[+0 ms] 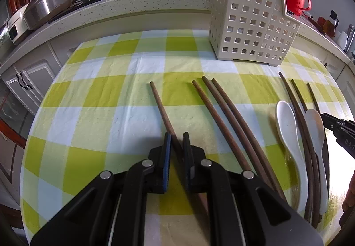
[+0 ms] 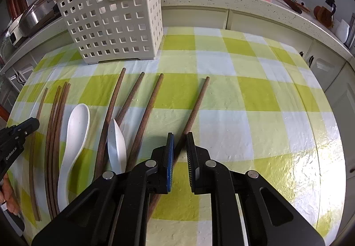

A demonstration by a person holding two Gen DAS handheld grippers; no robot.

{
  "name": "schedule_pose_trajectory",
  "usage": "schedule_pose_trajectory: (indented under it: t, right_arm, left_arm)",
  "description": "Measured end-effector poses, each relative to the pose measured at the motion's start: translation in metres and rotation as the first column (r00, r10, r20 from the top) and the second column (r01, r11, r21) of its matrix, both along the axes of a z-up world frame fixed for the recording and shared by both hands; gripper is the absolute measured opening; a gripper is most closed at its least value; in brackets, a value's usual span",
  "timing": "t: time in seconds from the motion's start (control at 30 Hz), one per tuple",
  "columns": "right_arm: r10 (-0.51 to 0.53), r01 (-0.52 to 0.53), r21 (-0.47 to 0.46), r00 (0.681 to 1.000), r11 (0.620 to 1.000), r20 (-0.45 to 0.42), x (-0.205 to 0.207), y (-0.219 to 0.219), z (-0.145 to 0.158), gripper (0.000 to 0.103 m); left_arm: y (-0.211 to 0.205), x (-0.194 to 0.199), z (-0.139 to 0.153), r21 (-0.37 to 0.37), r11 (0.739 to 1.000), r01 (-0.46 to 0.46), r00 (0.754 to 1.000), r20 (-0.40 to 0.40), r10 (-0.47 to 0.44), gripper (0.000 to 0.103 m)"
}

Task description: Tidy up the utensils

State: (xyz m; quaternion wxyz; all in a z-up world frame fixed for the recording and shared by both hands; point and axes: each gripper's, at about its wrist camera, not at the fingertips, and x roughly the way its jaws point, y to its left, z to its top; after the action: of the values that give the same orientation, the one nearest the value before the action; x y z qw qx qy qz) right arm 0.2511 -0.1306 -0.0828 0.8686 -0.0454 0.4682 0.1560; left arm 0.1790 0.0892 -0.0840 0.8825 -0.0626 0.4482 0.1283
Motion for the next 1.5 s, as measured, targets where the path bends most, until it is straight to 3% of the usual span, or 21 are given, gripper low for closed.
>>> schedule_pose_trajectory:
  t: [0.37,0.87,1.07,1.23,1.5]
  right_arm:
    - [-0.011,0.006,0.08,0.998,0.997,0.056,-0.008,-0.022,0.027,0.009]
    - [-0.005,-0.026,0.163,0.982,0.986,0.187,-0.04,-0.053,0.088,0.009]
    - [-0.001,-0.013,0.143,0.995,0.99,0.104,-0.034,-0.05,0.063,0.015]
    - [0.004,-0.007,0.129,1.0,0.992,0.025,-0.023,-0.04,0.031,0.035]
    - [-0.013,0.015,0.055,1.0,0.998,-0.026,0.002,-0.028,-0.001,0.031]
  left_arm:
    - [0.0,-0.01,0.031,-0.065,0.997,0.041,0.995,0.094,-0.035,0.007]
    - [-0.013,-0.04,0.098,-0.036,0.997,0.072,0.967,0.246,-0.061,0.006]
    - [-0.017,-0.045,0.099,-0.035,0.996,0.077,0.967,0.247,-0.066,0.006]
    - [-0.017,-0.046,0.098,-0.034,0.996,0.08,0.967,0.245,-0.069,0.006]
    - [-0.017,-0.043,0.094,-0.041,0.996,0.083,0.97,0.233,-0.071,0.006]
